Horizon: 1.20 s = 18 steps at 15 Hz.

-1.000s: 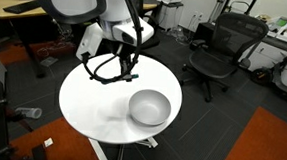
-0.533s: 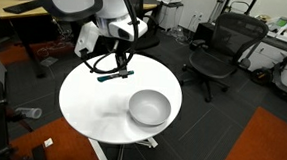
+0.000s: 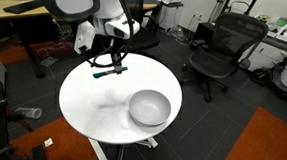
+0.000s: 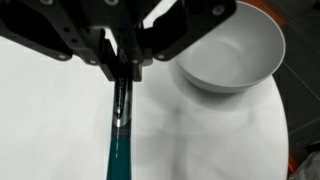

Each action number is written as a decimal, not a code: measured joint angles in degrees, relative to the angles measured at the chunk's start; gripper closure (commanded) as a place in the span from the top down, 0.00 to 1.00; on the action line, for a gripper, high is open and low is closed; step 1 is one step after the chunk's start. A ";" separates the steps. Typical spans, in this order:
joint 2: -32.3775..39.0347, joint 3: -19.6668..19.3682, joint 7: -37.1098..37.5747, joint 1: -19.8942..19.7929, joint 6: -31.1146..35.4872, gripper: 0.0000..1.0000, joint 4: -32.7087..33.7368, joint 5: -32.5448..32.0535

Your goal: Put the marker on the table

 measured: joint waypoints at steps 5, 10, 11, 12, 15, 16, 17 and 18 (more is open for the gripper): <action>3.91 2.47 -0.03 0.64 0.01 0.05 1.90 0.07; 9.29 3.35 -0.03 2.17 0.31 0.05 5.93 0.07; 10.32 3.36 -0.03 2.45 0.38 0.05 6.76 0.07; 11.37 3.39 -0.03 2.72 0.47 0.05 7.64 0.07; 14.29 3.40 -0.01 3.61 0.59 0.05 10.02 0.07; 15.18 3.40 0.01 3.96 0.60 0.05 10.81 0.07; 15.97 3.41 0.02 4.33 0.60 0.05 11.51 0.07; 16.73 3.41 0.04 4.71 0.61 0.05 12.26 0.07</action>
